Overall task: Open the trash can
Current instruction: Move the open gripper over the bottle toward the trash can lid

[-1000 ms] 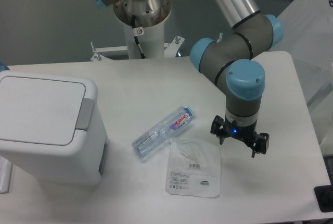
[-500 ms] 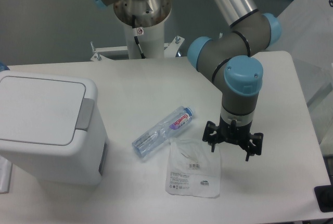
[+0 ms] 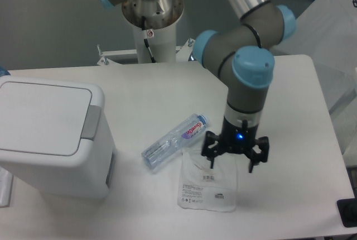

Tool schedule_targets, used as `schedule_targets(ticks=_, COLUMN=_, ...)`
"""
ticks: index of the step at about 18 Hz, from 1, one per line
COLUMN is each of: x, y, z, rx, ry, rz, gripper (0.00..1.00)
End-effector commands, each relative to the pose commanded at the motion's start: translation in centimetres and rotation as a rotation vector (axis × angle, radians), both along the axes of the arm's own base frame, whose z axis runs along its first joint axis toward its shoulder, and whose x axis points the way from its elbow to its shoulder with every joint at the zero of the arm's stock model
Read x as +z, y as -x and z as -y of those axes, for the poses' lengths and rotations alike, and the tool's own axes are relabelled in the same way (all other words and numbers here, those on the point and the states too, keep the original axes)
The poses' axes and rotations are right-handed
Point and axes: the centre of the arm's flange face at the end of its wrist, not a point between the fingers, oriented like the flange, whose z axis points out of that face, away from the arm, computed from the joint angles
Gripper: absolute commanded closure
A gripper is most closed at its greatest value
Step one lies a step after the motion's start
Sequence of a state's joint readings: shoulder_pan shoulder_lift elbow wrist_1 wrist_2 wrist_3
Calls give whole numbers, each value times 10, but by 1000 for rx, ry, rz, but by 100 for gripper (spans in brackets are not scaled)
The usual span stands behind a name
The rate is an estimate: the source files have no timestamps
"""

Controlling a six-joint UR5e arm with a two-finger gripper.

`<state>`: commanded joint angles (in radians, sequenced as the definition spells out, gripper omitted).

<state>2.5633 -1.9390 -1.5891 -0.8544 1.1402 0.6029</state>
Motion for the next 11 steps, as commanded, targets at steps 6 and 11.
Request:
schedule_targets(ticks=6, x=50, y=-52, z=-5, rx=-8, ry=-116, rz=49, gripper=0)
schedule_targets(ticks=11, x=92, y=-68, z=-12, rx=46, ry=-265, rz=188, gripper=0)
